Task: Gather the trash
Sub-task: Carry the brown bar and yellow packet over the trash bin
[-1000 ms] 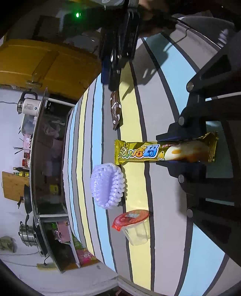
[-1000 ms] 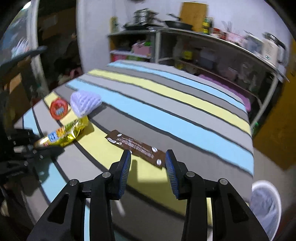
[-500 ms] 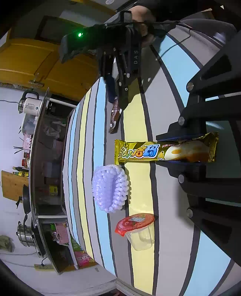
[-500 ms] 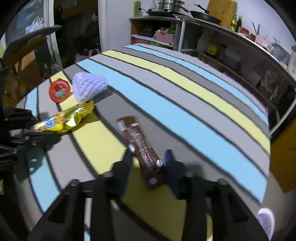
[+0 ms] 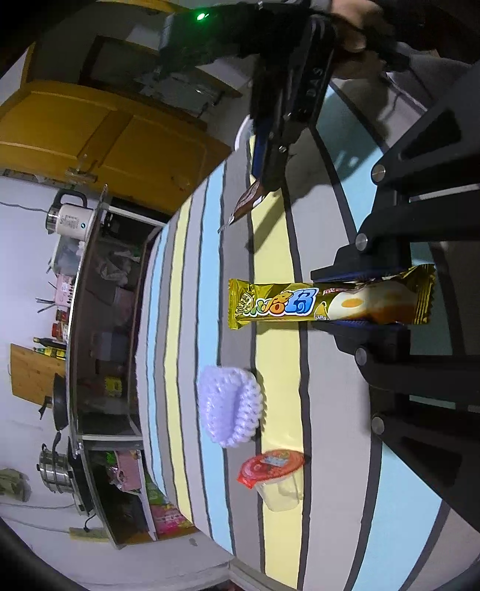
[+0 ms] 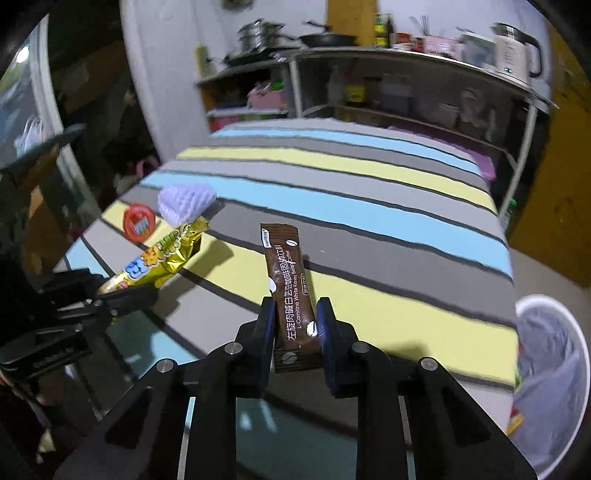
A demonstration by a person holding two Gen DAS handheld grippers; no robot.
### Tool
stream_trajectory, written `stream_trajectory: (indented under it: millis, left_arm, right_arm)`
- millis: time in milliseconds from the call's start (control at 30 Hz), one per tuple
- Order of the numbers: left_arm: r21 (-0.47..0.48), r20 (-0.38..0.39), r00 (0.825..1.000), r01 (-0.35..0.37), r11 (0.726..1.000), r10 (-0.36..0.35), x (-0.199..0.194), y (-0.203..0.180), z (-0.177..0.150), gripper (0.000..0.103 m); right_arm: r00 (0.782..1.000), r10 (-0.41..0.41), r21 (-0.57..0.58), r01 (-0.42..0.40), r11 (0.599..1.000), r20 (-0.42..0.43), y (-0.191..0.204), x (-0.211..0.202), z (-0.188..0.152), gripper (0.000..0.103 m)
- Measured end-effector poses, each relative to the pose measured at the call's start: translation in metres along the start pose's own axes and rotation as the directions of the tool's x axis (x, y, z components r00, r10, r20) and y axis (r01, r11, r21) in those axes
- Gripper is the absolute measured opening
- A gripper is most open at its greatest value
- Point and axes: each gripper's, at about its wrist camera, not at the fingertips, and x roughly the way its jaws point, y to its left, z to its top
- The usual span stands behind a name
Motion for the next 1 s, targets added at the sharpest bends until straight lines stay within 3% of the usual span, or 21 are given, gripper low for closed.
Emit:
stream_trajectory:
  millis: [433,1000]
  left_arm:
    - [0.043,0.060,0.997,0.055,0.998,-0.058,-0.022,-0.060,0.016,0.018]
    - [0.132,0.071,0.989,0.119,0.984,-0.129,-0.017,-0.127,0.037,0.018]
  right_arm:
    - [0.988,-0.090,0.111,0.076,0.991,0.125,-0.012,-0.075,-0.023,0.023]
    - [0.967,-0.185,0.223,0.143,0.964,0.178,-0.057,-0.123,-0.047,0.023]
